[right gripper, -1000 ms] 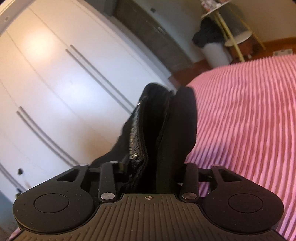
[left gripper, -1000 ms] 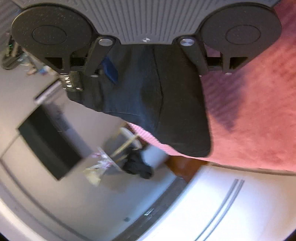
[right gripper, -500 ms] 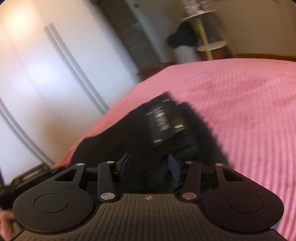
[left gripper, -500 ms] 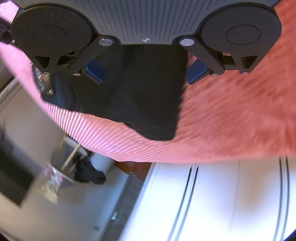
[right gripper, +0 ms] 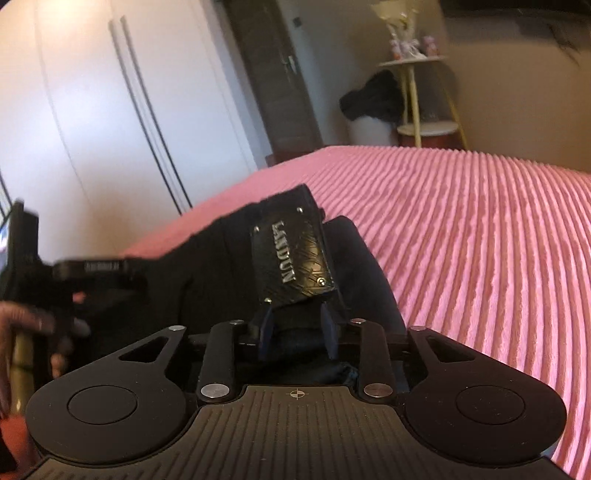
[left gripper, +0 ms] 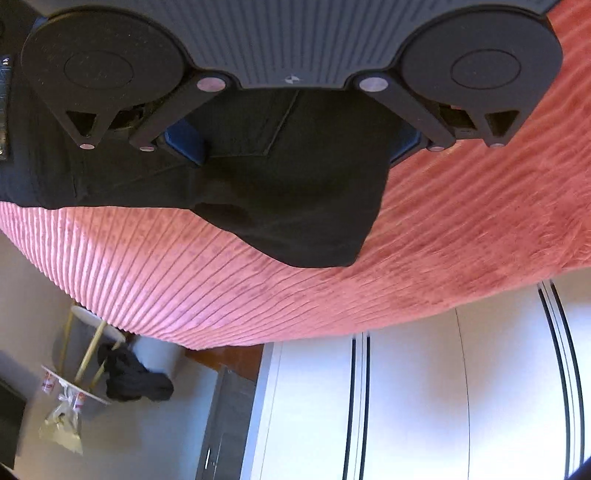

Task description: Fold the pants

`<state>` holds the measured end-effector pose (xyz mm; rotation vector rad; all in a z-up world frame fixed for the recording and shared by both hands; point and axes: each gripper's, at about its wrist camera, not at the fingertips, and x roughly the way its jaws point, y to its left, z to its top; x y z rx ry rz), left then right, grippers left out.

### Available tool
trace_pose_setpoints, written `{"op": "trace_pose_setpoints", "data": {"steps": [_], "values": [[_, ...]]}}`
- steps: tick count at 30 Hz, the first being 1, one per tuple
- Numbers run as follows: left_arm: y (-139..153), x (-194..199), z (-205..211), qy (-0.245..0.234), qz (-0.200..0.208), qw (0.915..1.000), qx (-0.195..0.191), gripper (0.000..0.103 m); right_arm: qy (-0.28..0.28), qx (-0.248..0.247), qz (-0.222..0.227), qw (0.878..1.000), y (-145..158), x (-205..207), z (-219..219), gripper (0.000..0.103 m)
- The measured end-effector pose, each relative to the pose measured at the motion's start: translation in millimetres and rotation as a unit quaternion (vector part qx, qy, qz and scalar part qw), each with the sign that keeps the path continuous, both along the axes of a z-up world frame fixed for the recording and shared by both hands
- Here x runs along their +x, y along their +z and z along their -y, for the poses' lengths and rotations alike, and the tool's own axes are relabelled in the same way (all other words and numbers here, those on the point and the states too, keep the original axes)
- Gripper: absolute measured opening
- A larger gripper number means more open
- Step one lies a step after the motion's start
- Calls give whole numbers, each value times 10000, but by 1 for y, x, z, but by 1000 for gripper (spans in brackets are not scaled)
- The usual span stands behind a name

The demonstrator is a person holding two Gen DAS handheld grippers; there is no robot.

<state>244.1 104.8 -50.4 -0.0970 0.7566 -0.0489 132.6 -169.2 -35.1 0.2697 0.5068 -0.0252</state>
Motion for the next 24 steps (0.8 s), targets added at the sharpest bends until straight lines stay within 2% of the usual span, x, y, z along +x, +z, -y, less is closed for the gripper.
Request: {"op": "trace_pose_setpoints", "data": {"steps": [3,6,9,11,13,16,19,20,24], "values": [[-4,-7,3,0,211,9997,143,99,-3,-117,-35,9999,-3,0,-7,31],[7,-14,-1,78,-57,9999,61,99,-24,-249,-24,9997,-4,3,-9,31],[19,-42,-2,41,-298,9995,131,99,-107,-384,46,9992,2,0,-13,31],[26,-77,0,-179,-193,9990,373,99,-19,-641,189,9978,10,-9,-23,38],[25,-113,2,-363,-165,9963,761,99,254,-818,186,9962,12,-14,-36,38],[15,-139,-7,-232,-411,9981,405,99,551,-1360,74,9891,4,-17,-62,39],[13,-143,-16,-19,-642,9979,47,99,642,-1953,0,9786,-2,-21,-78,39],[14,-143,-15,-15,-693,9976,18,99,658,-2012,-19,9773,-3,-23,-78,39],[11,-146,-7,-103,-567,9978,316,99,696,-2082,-103,9756,-7,-24,-78,38]]}}
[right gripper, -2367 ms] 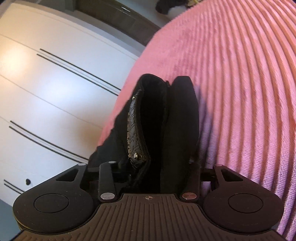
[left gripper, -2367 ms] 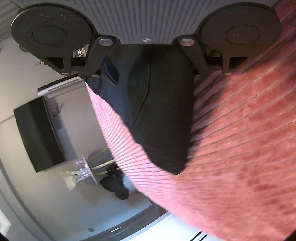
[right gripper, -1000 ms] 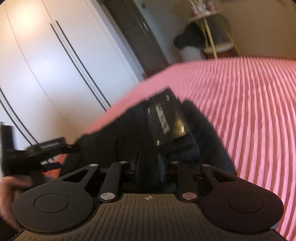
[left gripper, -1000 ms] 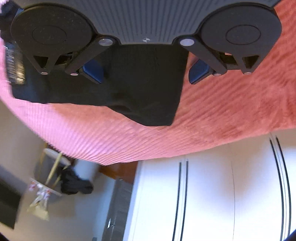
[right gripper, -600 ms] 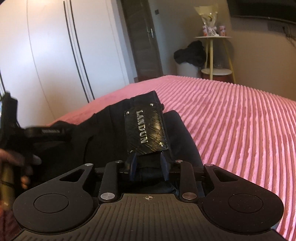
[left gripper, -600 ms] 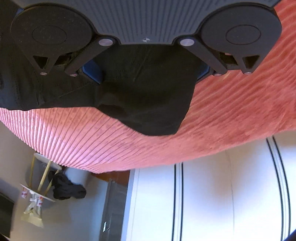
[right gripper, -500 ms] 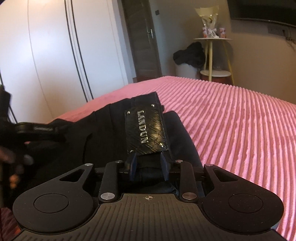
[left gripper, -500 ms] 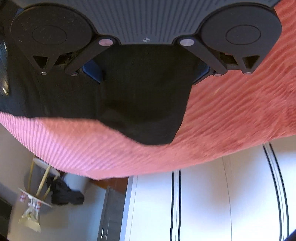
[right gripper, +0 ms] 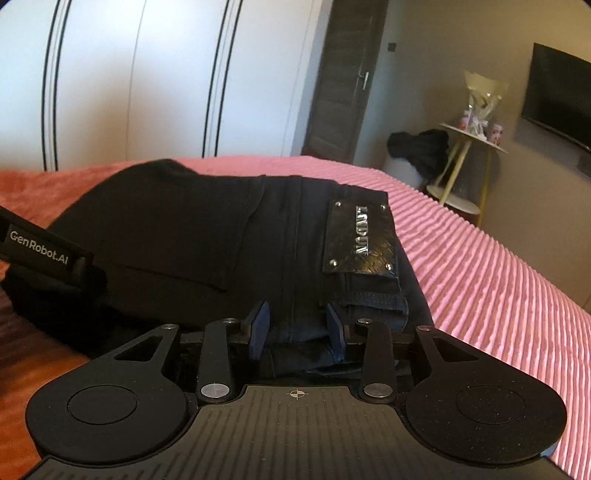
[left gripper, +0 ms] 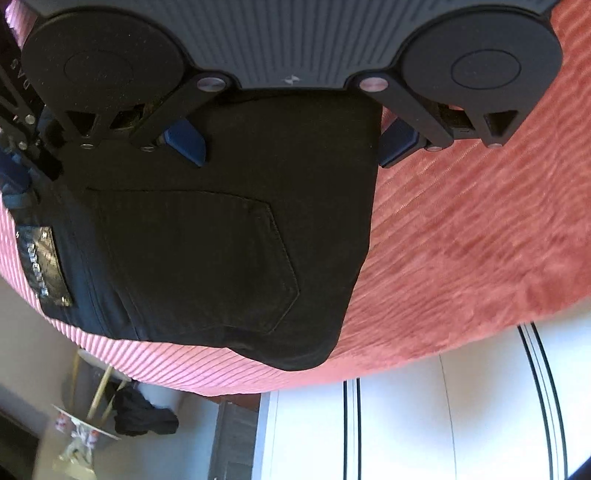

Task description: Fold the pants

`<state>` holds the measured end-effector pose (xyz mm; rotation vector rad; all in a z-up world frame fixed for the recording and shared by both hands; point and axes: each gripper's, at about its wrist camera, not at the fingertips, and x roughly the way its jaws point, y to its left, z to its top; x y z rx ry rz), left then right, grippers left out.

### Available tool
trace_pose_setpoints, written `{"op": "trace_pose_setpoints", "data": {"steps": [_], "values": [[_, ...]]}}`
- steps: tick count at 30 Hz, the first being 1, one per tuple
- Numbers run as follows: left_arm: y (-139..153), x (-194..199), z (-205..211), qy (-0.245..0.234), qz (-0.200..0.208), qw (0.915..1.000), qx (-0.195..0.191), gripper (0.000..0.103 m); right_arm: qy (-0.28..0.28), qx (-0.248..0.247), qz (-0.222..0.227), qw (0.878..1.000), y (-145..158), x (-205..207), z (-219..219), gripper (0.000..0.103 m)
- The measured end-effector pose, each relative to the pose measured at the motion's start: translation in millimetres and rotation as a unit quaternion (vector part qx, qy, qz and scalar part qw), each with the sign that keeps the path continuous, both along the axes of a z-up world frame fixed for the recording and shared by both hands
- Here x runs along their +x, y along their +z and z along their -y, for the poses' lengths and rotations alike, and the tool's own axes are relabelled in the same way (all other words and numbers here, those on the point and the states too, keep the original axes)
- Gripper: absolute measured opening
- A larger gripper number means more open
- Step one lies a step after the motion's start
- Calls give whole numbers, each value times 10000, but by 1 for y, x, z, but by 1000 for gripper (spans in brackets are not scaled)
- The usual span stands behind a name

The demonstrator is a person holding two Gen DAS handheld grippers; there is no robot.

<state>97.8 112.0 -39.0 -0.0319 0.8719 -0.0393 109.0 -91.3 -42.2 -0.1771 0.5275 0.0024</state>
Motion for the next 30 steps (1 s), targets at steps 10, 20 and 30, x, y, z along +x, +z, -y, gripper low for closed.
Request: {"op": "trace_pose_setpoints", "data": {"steps": [10,20,30], "values": [[-8,2,-9,130,-138,9993,-330,99,-54,-469,106,9988,-10,-3,-15,41],[0,-22,-10,-41,-352,9990,-268,99,-356,-349,-614,9969,-8,-38,-6,73],[-1,-104,-2,-144,-724,9973,-40,99,-693,716,-1802,9786,7,-87,0,101]]}}
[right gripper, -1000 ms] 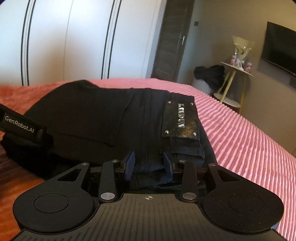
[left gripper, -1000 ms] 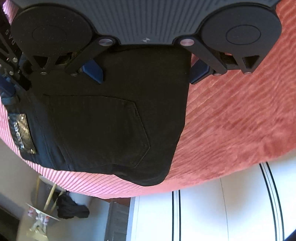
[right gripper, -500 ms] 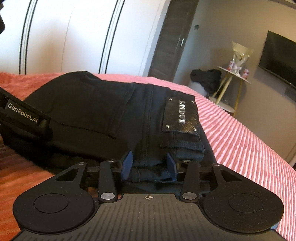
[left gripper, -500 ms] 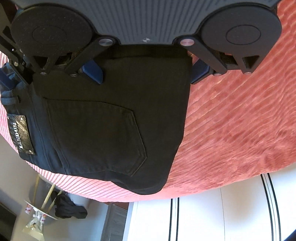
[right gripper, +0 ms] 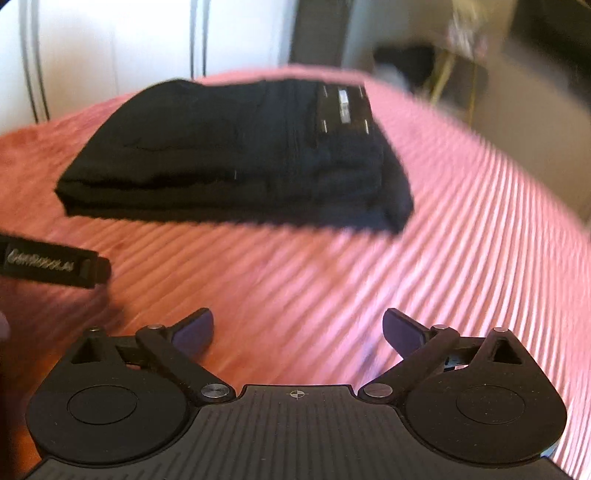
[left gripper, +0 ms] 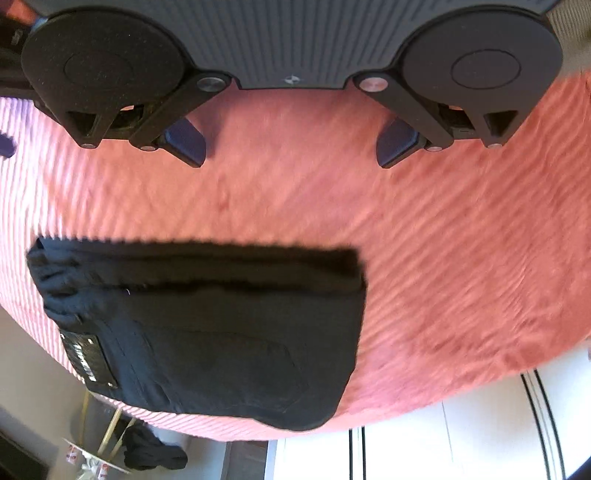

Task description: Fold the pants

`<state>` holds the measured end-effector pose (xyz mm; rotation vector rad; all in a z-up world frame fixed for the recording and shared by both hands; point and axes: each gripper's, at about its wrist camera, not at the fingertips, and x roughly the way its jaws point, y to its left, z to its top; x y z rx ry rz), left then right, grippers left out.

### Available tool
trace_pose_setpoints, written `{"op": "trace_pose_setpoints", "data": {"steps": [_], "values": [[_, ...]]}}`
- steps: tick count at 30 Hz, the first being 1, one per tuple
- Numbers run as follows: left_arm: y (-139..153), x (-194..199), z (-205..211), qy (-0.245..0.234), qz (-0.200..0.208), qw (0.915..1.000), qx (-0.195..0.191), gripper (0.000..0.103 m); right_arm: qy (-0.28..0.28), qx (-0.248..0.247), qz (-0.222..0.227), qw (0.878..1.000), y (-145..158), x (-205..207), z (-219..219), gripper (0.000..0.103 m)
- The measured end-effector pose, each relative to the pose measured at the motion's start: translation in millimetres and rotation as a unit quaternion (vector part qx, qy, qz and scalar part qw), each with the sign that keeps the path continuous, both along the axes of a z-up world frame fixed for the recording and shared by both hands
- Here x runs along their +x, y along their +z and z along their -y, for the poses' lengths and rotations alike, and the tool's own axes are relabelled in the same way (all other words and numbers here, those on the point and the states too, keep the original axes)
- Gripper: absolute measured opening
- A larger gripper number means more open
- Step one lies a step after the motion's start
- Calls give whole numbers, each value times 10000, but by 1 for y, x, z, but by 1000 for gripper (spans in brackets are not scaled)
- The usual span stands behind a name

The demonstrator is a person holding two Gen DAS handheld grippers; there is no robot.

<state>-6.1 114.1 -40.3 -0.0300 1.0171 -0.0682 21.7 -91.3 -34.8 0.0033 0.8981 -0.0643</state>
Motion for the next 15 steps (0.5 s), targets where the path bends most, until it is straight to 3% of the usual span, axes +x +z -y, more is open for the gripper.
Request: {"op": "trace_pose_setpoints", "data": {"steps": [5,10,15], "values": [[19,-25,1,-240,117,9988,407,99,-403,462,139,9980,14,-25,7,103],[43,-42,-2,-348,523,9971,434,99,-295,-126,308,9990,21,-36,-18,103],[27,-31,-13,-57,405,9989,231,99,-75,-453,385,9982,22,-27,-33,103]]}}
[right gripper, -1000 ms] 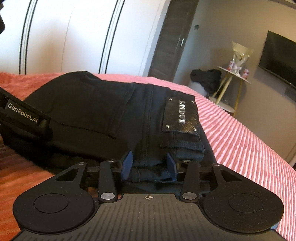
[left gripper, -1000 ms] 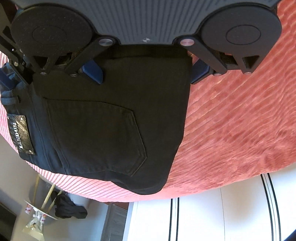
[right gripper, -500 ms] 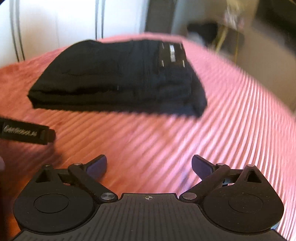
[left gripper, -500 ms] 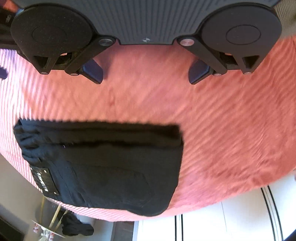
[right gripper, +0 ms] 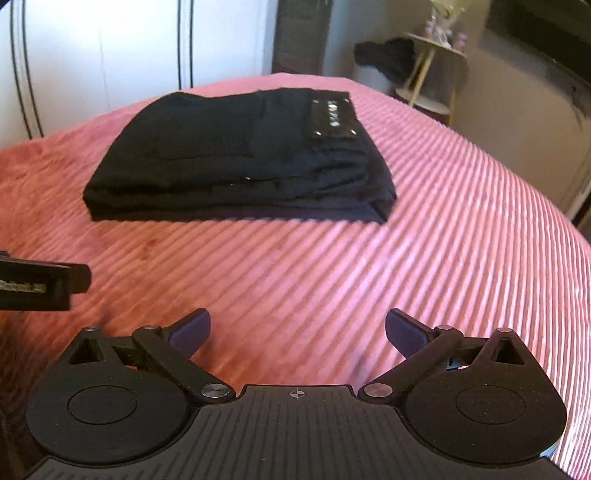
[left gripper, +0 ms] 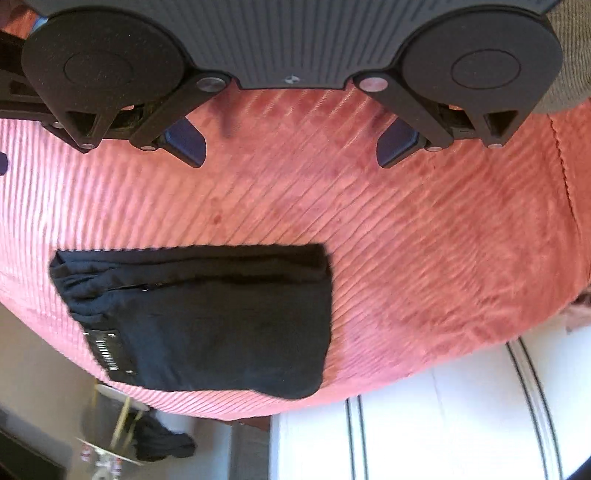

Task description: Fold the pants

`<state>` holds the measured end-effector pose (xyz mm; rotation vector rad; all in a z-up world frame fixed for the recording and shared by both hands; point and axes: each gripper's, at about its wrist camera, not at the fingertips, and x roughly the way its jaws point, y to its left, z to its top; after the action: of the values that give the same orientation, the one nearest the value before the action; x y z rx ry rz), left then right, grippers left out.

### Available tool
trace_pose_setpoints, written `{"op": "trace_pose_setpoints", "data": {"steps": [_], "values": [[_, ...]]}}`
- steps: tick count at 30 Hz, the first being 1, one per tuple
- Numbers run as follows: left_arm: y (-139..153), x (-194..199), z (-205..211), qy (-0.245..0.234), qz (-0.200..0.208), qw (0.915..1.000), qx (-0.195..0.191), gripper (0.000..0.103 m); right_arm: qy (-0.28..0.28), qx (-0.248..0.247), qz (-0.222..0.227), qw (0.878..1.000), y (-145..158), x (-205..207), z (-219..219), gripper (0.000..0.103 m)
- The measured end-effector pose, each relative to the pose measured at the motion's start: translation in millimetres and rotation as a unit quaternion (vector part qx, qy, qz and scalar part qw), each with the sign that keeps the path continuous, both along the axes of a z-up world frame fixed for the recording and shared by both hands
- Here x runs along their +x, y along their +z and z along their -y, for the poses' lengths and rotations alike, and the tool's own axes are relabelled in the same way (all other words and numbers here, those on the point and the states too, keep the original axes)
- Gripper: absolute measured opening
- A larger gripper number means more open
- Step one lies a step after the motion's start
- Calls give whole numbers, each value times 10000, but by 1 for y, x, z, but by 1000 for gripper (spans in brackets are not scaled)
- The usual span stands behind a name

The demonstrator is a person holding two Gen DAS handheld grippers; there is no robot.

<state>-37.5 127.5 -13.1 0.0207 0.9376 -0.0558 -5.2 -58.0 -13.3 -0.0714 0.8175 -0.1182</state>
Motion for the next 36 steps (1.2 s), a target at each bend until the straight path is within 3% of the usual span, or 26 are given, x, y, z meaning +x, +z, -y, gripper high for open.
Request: {"op": "trace_pose_setpoints", "data": {"steps": [6,15,36], "values": [[-18,6,8,48,228,9996,155,99,13,-243,316,9992,-2,10,-3,103],[-28,15,10,88,295,9994,142,99,129,-54,609,9980,-2,28,0,103],[-26,13,13,-1,334,9994,80,99,129,-9,685,9976,-3,17,3,103]]}}
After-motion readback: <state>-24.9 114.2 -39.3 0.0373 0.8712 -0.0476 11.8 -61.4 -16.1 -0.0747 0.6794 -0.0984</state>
